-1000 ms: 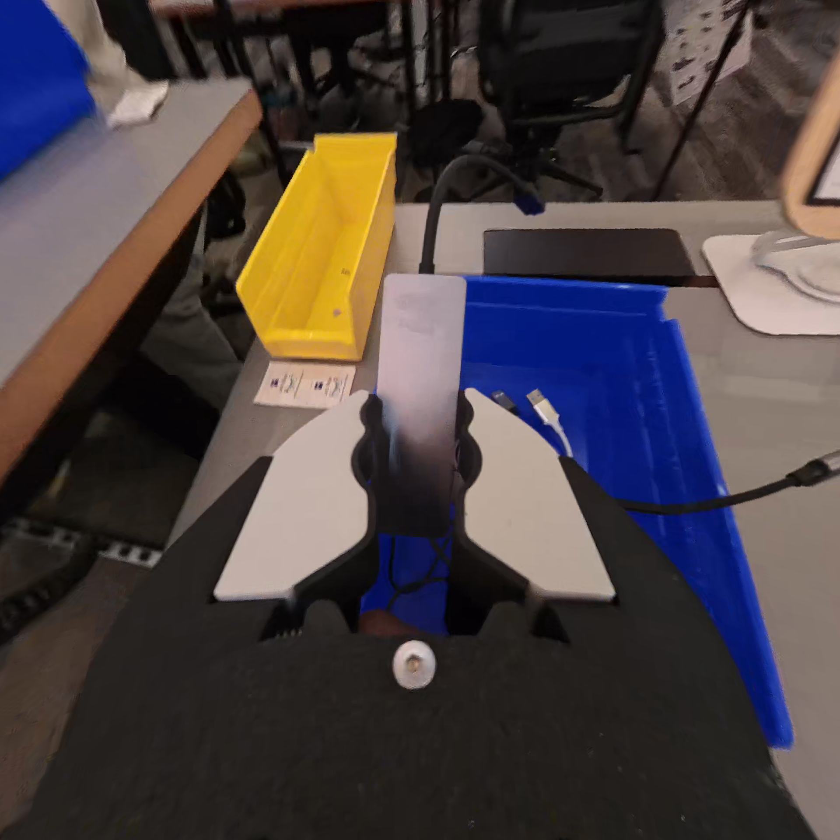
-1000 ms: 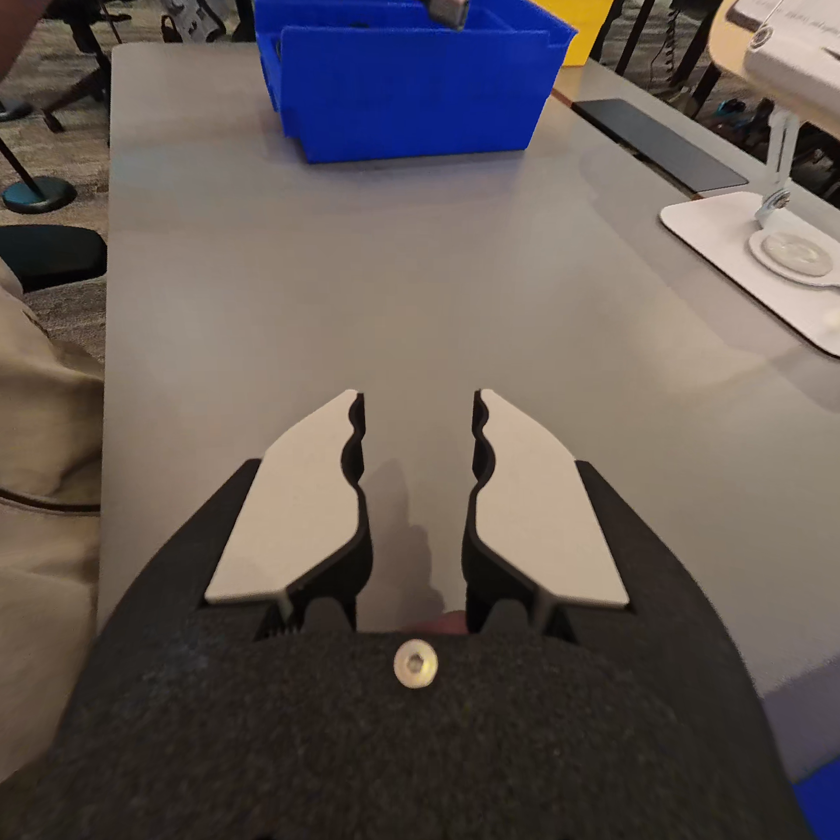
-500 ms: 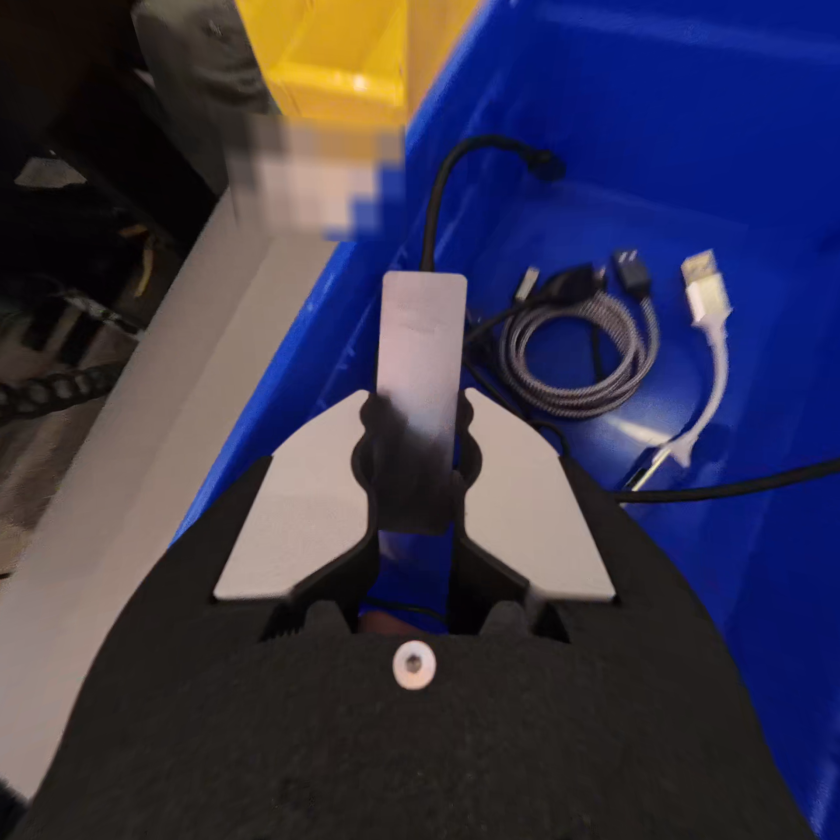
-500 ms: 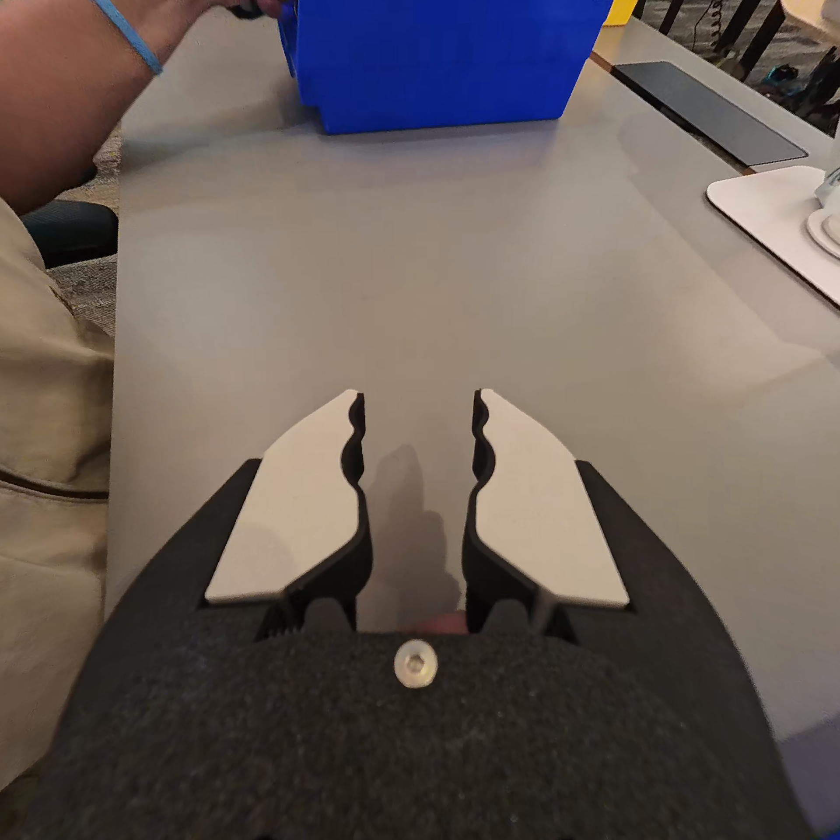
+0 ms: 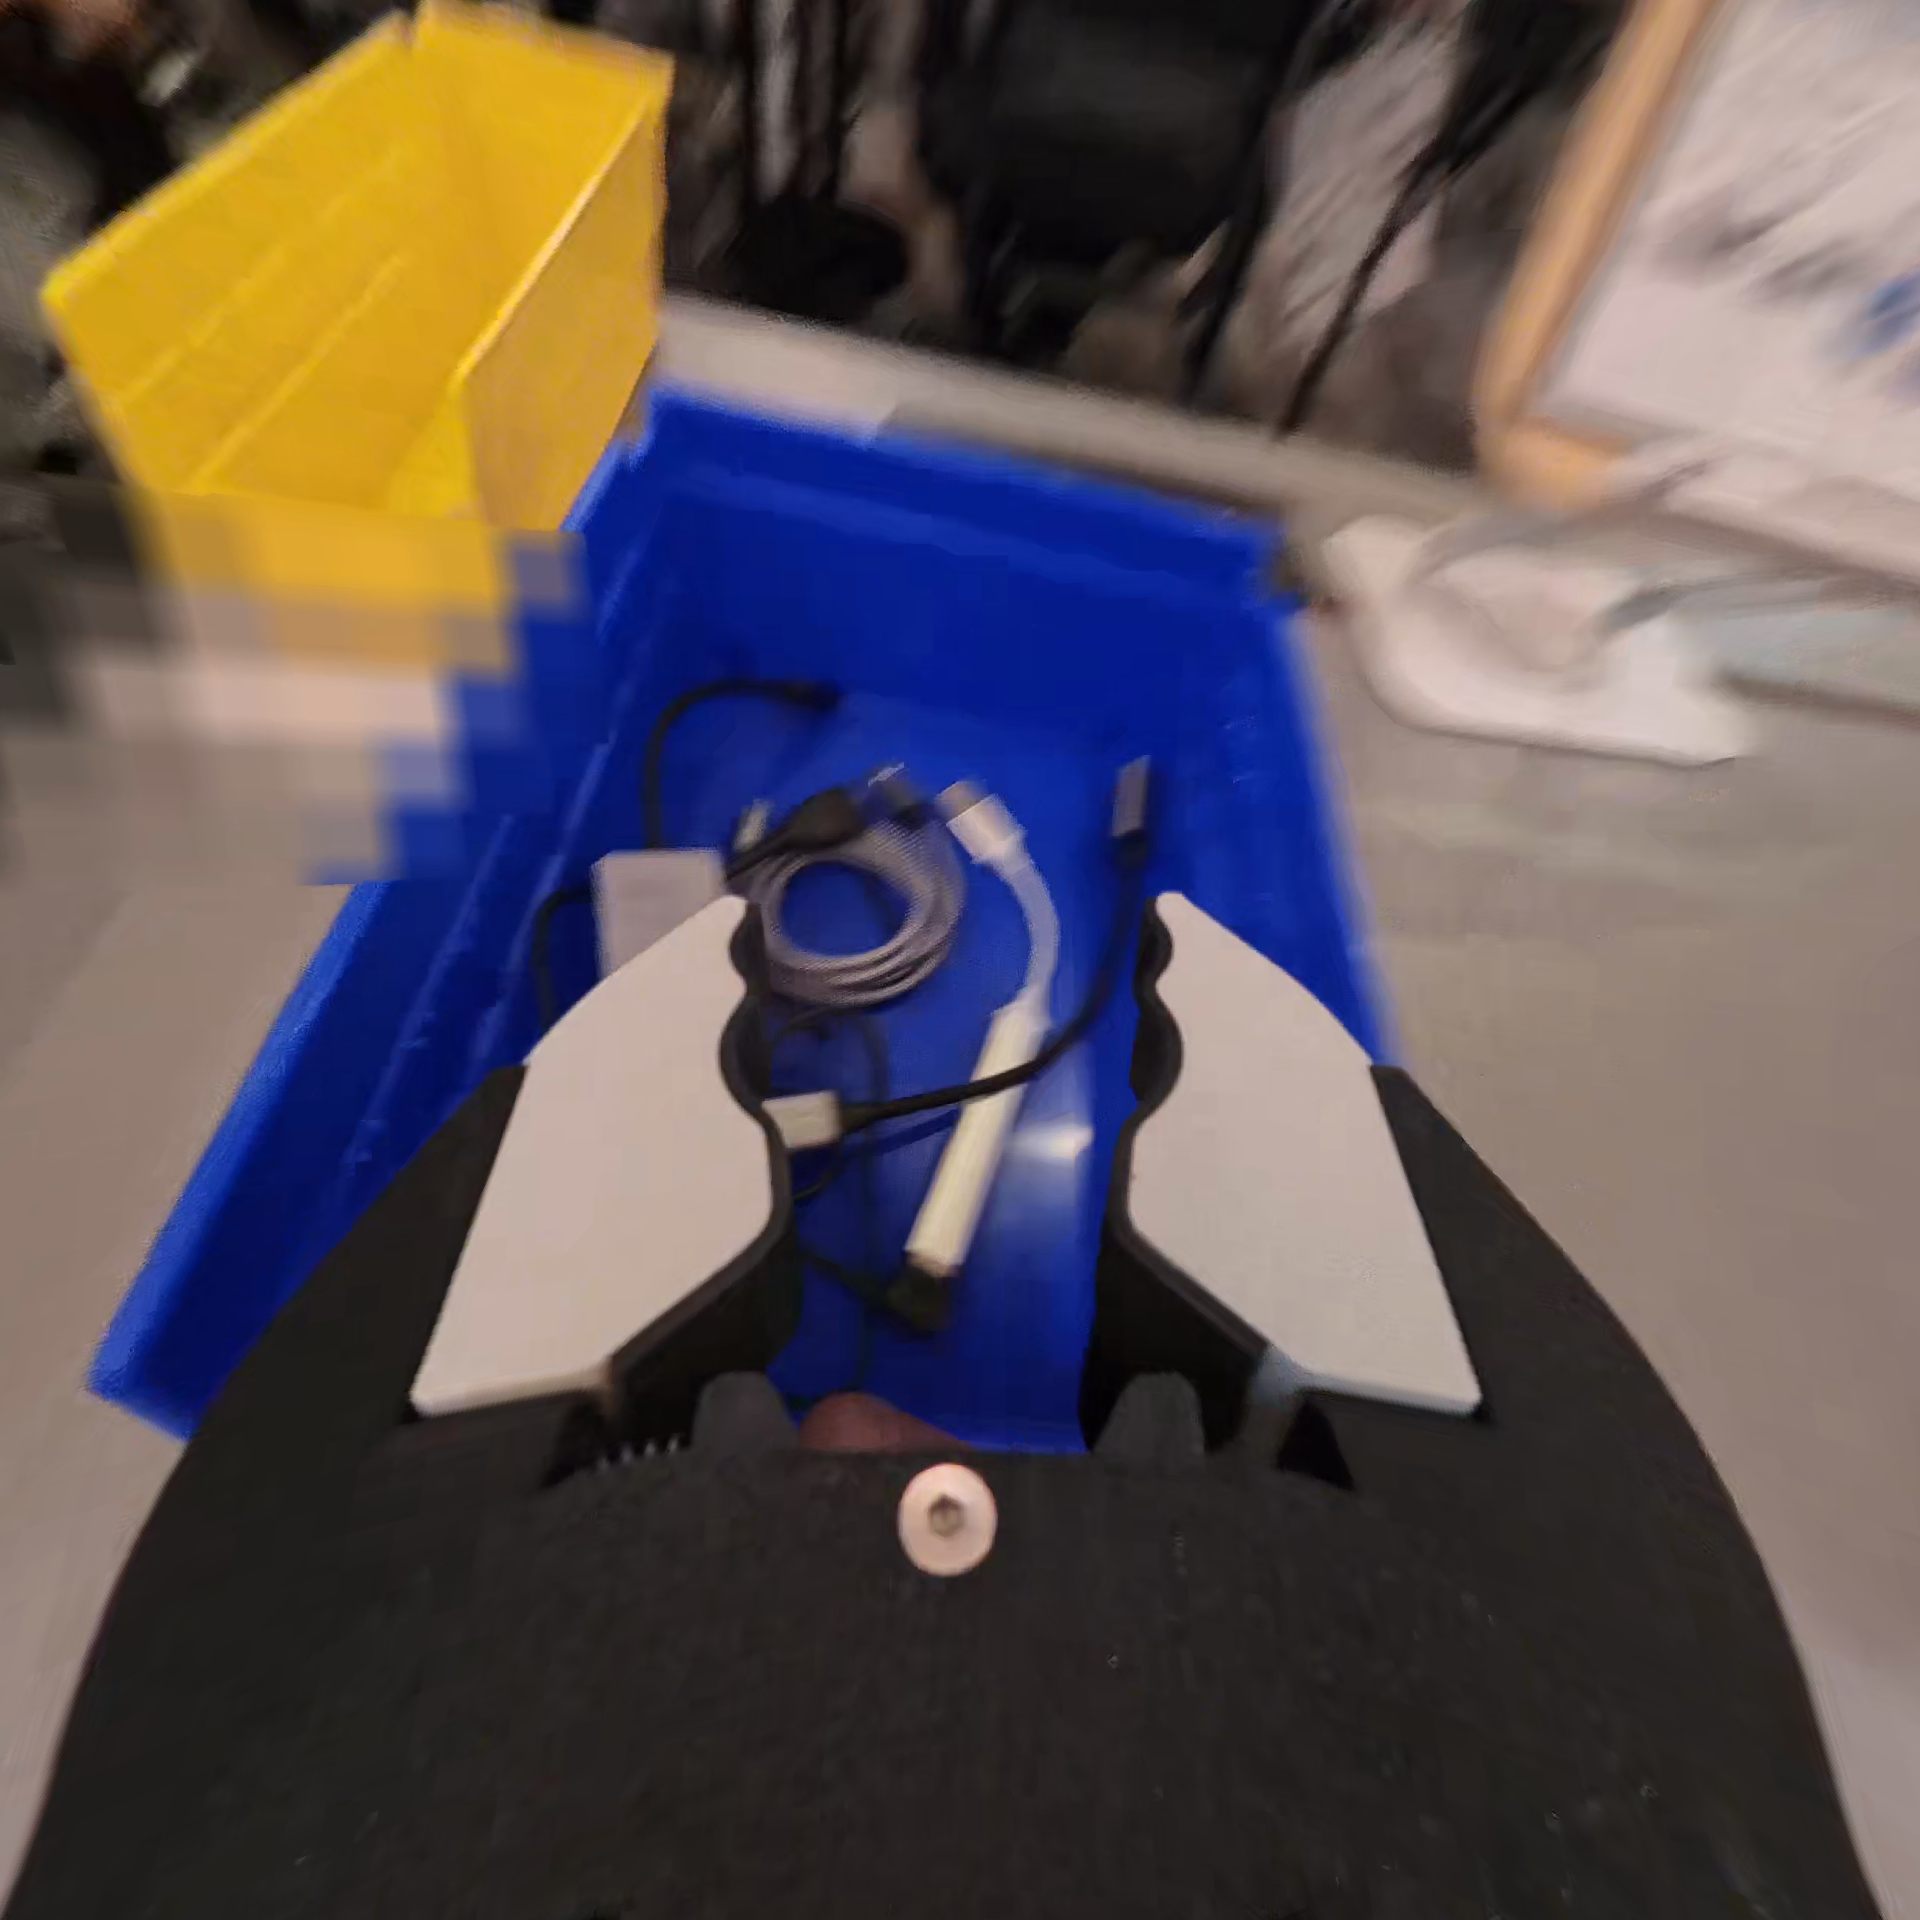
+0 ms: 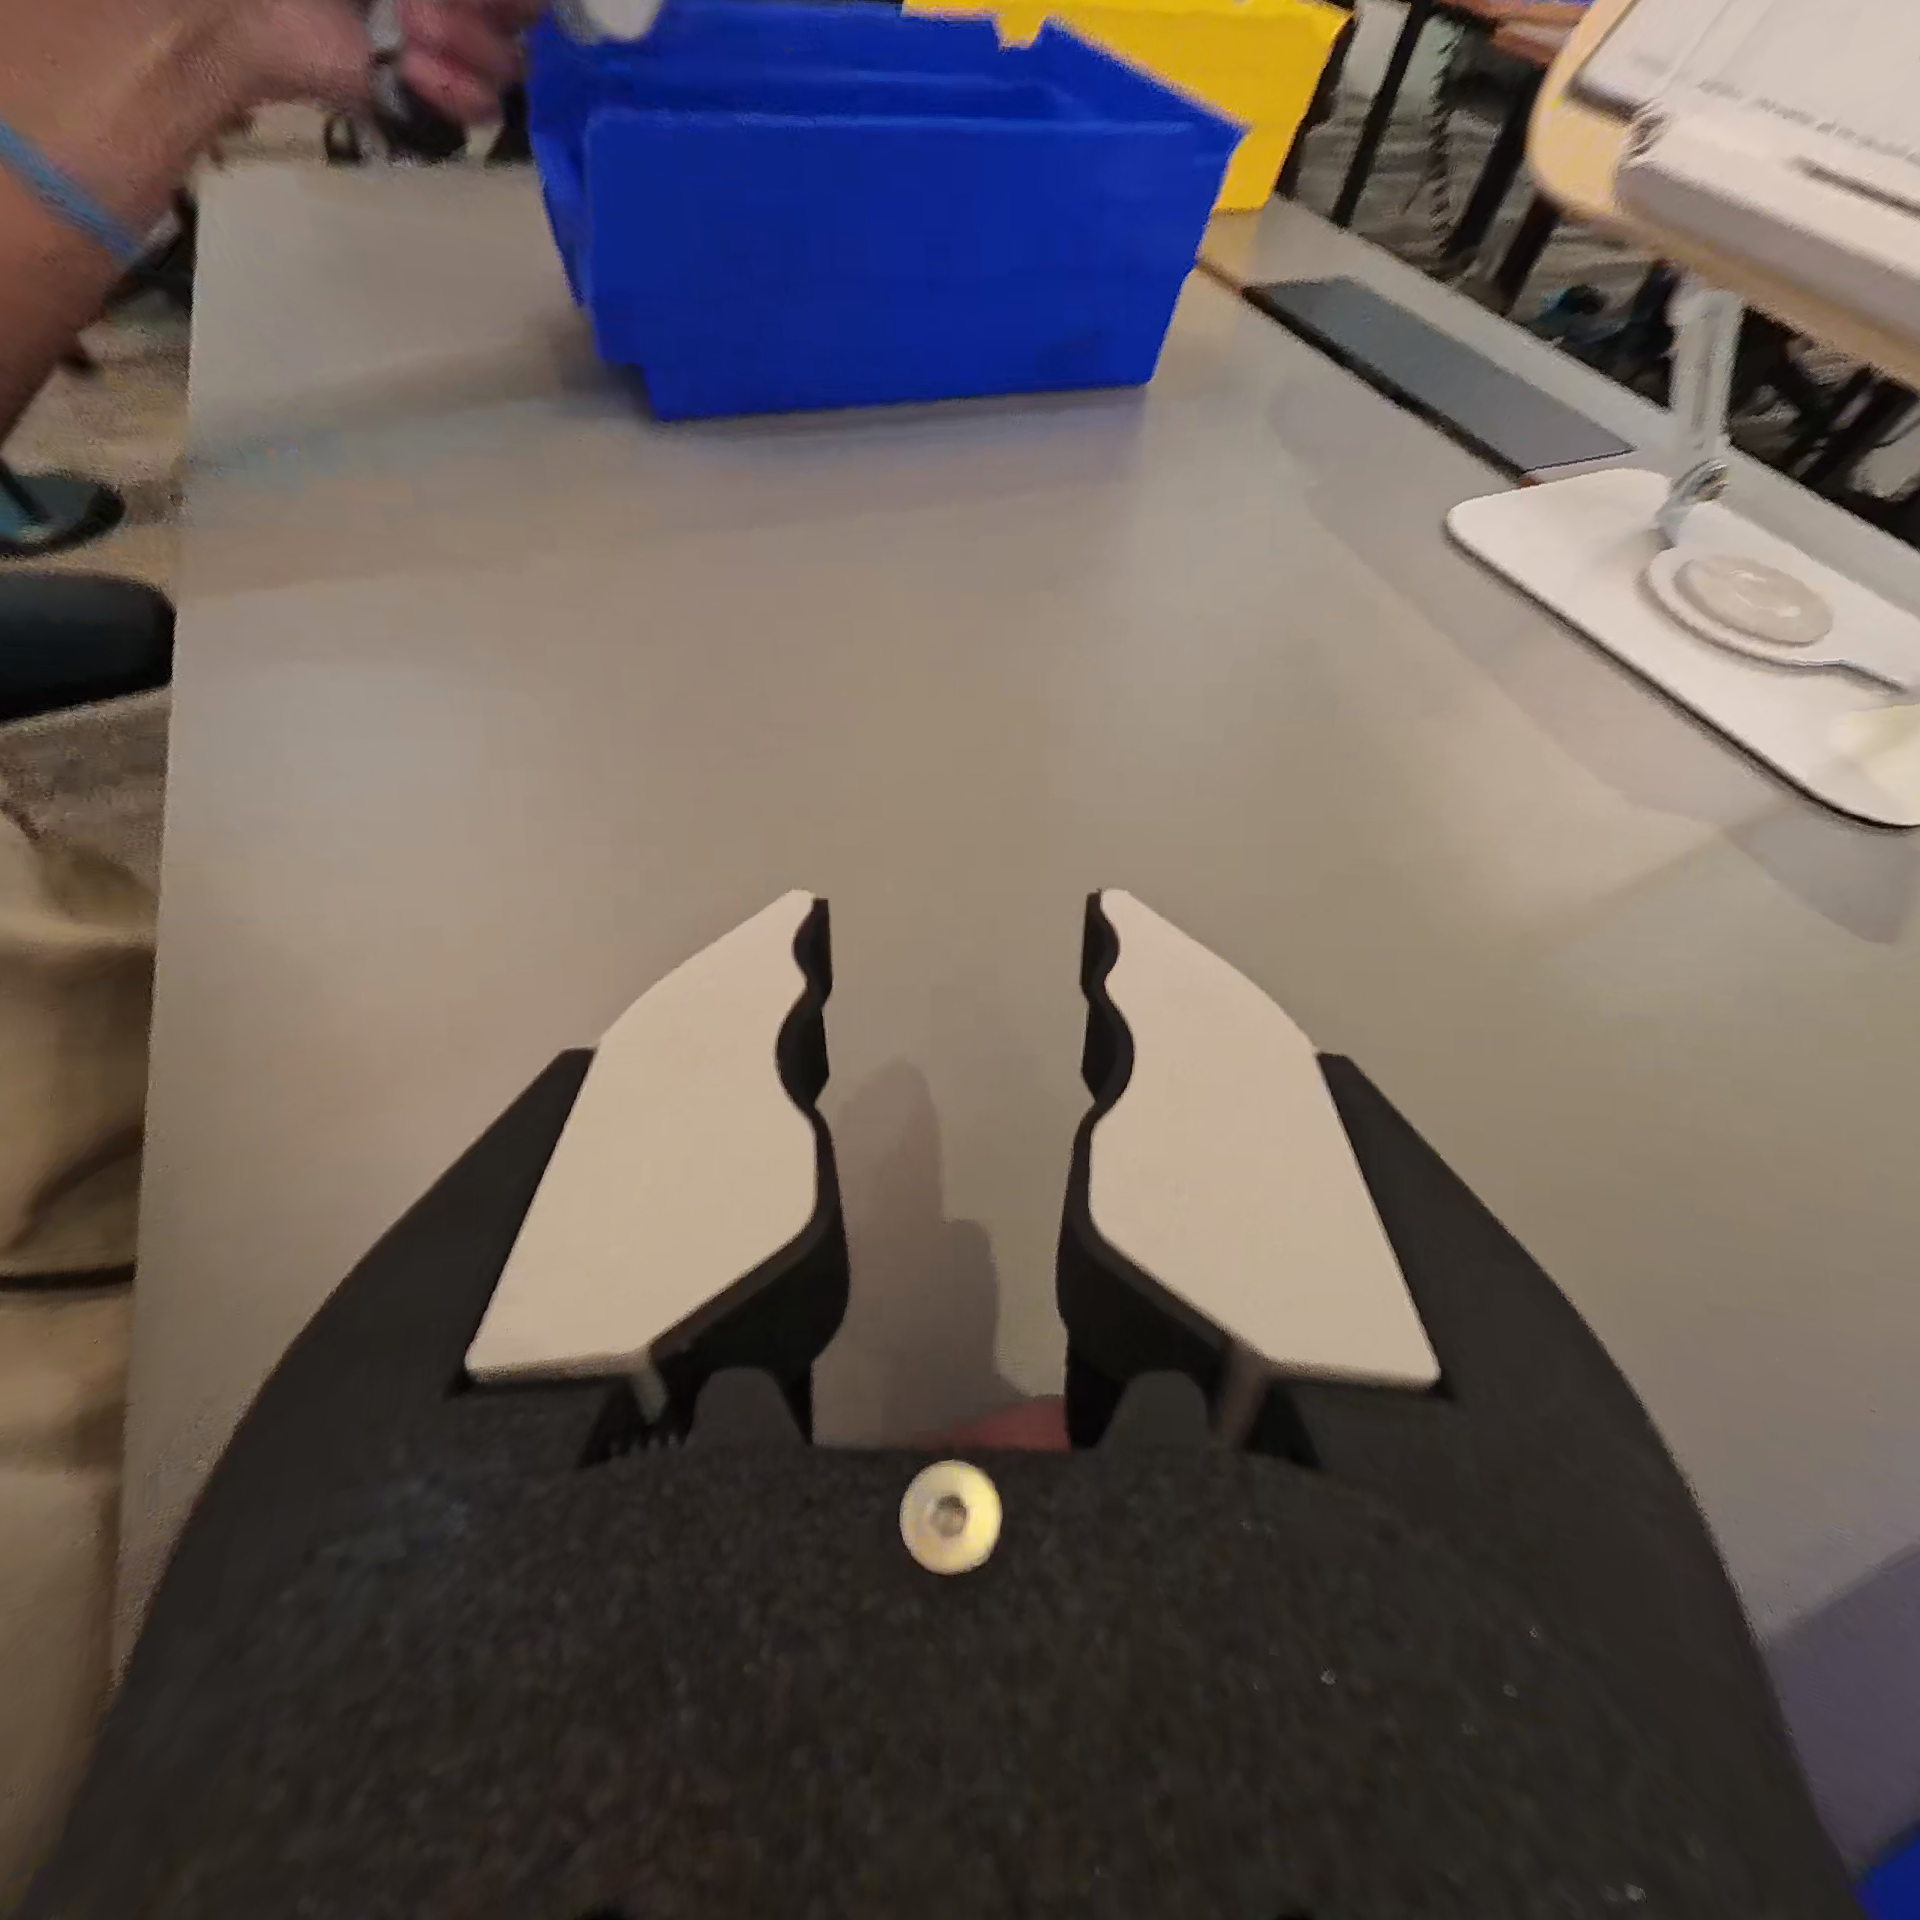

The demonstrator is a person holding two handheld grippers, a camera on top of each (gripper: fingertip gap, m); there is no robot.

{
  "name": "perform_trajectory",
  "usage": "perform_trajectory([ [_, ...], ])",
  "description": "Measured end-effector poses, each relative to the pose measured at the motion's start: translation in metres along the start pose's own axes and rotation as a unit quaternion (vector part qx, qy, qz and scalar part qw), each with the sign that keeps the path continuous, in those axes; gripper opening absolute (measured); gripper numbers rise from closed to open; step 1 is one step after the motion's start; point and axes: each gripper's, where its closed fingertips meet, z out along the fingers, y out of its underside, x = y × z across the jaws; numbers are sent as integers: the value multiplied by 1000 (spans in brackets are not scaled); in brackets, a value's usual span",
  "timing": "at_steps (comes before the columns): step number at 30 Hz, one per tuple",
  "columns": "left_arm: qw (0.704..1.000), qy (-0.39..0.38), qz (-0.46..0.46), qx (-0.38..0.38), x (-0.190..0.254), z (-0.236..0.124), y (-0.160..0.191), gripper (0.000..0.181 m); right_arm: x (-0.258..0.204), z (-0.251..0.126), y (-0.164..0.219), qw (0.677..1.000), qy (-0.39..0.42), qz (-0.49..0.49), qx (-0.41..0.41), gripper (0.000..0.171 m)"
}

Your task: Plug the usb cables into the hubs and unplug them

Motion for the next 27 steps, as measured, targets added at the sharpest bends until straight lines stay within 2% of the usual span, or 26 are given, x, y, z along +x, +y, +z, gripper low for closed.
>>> perform_trajectory([
  [3, 983, 130, 35, 127, 68, -46, -14, 69, 16, 0, -13, 997, 43, 28, 54, 47],
  [6, 973, 142, 102, 149, 125, -59, 20, 70, 34, 4, -19, 991, 92, 48, 87, 48],
  [10, 968, 112, 144, 171, 175, -52, 68, 65, 46, 14, -23, 985, 120, 69, 98, 48],
  [15, 971, 114, 122, 170, 192, -43, 88, 54, 43, 14, -22, 983, 138, 61, 102, 46],
  [23, 980, 189, 40, 57, 191, -15, 104, 53, 42, 15, -20, 984, 114, 88, 100, 46],
  [27, 979, 184, 56, 66, 193, -16, 103, 49, 41, 19, -17, 987, 112, 83, 85, 45],
])
